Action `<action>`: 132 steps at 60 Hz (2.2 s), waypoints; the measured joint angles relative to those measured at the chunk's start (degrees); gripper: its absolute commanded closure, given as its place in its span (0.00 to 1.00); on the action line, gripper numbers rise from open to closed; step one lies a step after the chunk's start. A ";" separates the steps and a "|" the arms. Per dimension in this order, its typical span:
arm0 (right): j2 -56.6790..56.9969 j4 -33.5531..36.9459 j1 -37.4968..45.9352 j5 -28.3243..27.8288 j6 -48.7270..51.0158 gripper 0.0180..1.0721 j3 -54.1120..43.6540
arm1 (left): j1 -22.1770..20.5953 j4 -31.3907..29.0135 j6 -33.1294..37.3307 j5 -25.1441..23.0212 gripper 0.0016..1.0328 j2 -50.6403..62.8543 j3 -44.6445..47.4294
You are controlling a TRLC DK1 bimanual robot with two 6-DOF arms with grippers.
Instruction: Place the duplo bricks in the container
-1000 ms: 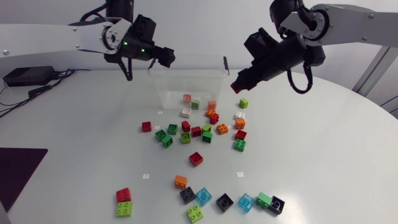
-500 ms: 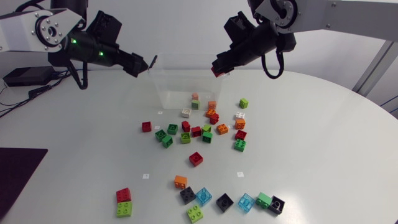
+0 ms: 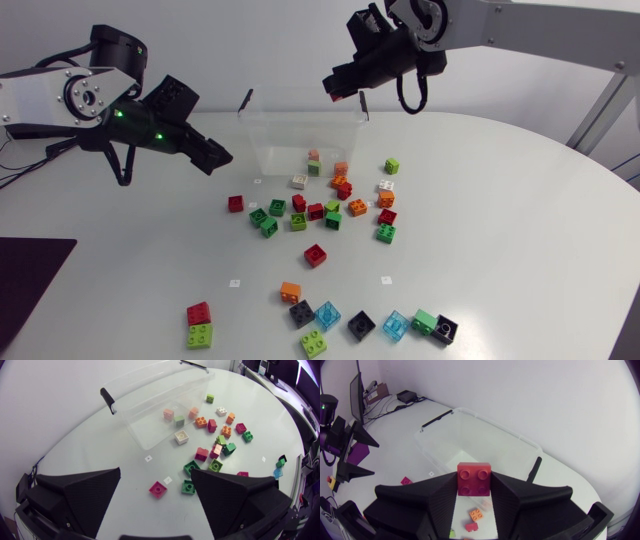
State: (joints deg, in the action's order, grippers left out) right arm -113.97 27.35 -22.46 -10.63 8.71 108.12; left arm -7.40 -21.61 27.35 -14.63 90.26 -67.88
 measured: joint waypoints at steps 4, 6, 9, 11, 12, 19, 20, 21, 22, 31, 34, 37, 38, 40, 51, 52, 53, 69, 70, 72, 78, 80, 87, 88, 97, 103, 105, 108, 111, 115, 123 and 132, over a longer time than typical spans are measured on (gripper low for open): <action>-1.27 -0.26 -0.17 0.39 -0.22 0.72 1.75 | 0.09 -0.02 0.81 -0.13 0.05 0.00 1.09; -1.75 -0.26 -0.26 0.48 -0.46 0.72 2.34 | 0.13 0.00 1.03 -0.13 0.05 0.00 1.49; -2.62 -0.28 -0.33 0.85 -0.83 0.72 3.69 | 0.31 -0.02 1.25 -0.22 0.05 0.00 2.12; -3.06 -0.28 -0.33 1.07 -0.92 0.72 4.50 | 0.46 0.00 1.31 -0.35 0.05 -0.04 2.43; -3.30 -0.31 -0.33 1.05 -1.07 0.72 4.81 | 0.52 0.00 1.42 -0.39 0.05 -0.09 2.64; -5.53 -0.33 -0.33 1.86 -1.60 0.72 8.28 | 0.90 -0.04 1.46 -0.55 0.05 -0.76 4.00; -5.81 -0.24 -0.33 1.88 -1.70 0.72 8.70 | 0.92 -0.02 1.49 -0.63 0.05 -0.90 4.15; -6.19 -0.15 -0.33 1.92 -1.88 0.72 9.27 | 0.94 -0.04 1.53 -0.74 0.05 -1.11 4.28; -6.51 -0.13 -0.33 1.90 -1.95 0.72 9.70 | 0.94 -0.07 1.68 -0.79 0.05 -1.25 4.37; -9.18 0.35 -0.46 3.48 -2.75 0.67 12.94 | 0.98 -0.74 1.97 -0.98 0.05 -3.34 4.96; -10.03 1.27 -0.72 5.29 -2.80 0.26 13.94 | 0.98 -0.83 2.32 -0.98 0.05 -3.80 5.07; -10.97 2.23 -1.01 6.64 -2.82 0.05 15.10 | 0.98 -0.92 2.38 -1.01 0.05 -4.26 5.25; -11.47 2.49 -1.20 7.41 -2.99 0.05 15.69 | 0.98 -0.92 2.45 -1.01 0.05 -4.33 5.31; -12.09 2.93 -1.53 7.91 -3.17 0.05 16.35 | 0.98 -1.05 2.54 -1.03 0.05 -4.44 5.42; -13.31 11.87 -1.57 7.52 -5.20 0.05 20.57 | 1.05 -1.27 3.06 -1.18 0.05 -4.52 6.19; -13.22 12.90 -1.40 7.48 -5.60 0.05 21.00 | 1.16 -1.31 3.26 -1.31 0.05 -4.52 6.21; -13.11 13.62 -1.22 7.50 -5.86 0.05 21.31 | 1.29 -1.31 3.41 -1.49 0.05 -4.52 6.25; -7.48 22.40 2.03 7.48 -7.67 0.05 18.45 | 3.50 -1.88 7.65 -2.93 0.05 -3.65 6.49; -6.62 22.40 2.14 7.48 -7.67 0.05 17.46 | 3.50 -1.64 8.07 -2.95 0.05 -3.08 6.62; -5.73 22.34 2.36 7.45 -7.67 0.05 16.39 | 3.50 -1.18 8.74 -2.99 0.05 -2.27 6.80; -2.51 21.07 3.56 7.48 -7.65 0.05 10.93 | 3.50 -0.28 11.30 -3.10 0.05 1.62 7.37; -1.86 20.31 3.93 7.48 -7.65 0.05 9.20 | 3.50 0.09 12.22 -3.17 0.05 2.73 7.61; -0.35 18.73 4.96 7.45 -7.63 0.05 3.56 | 3.93 1.68 16.35 -4.92 0.05 6.10 8.07; -0.33 18.69 4.96 7.48 -7.63 0.05 3.23 | 4.00 1.95 16.63 -5.07 0.05 6.40 8.07; 0.50 16.98 5.60 7.45 -7.61 0.05 -0.39 | 4.74 4.00 20.92 -7.08 0.05 10.40 8.04; 1.38 14.71 6.40 7.48 -7.61 0.05 -2.51 | 4.76 4.70 22.93 -7.78 0.05 12.90 8.04; 1.66 13.90 6.64 7.48 -7.61 0.05 -3.45 | 4.76 5.09 23.61 -7.91 0.05 13.42 8.02; 2.01 12.52 7.17 7.50 -7.63 0.05 -5.20 | 4.76 5.27 24.39 -8.35 0.05 14.45 7.82; 2.01 11.28 7.65 7.45 -7.61 0.05 -6.88 | 4.76 5.64 25.35 -8.74 0.05 15.45 7.63; 2.01 10.14 8.09 7.45 -7.43 0.05 -8.41 | 4.76 5.70 26.27 -9.18 0.05 16.41 7.17; 2.01 7.45 9.46 6.56 -6.95 0.05 -10.78 | 4.96 6.64 28.41 -11.32 0.05 18.47 5.70; 1.97 5.35 10.54 5.95 -5.75 0.05 -12.79 | 5.51 7.15 30.32 -12.41 0.05 20.85 3.67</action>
State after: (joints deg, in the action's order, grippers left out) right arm -112.01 32.71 -11.92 -4.69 2.96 95.33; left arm -1.89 -14.46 57.67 -27.05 111.11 -64.20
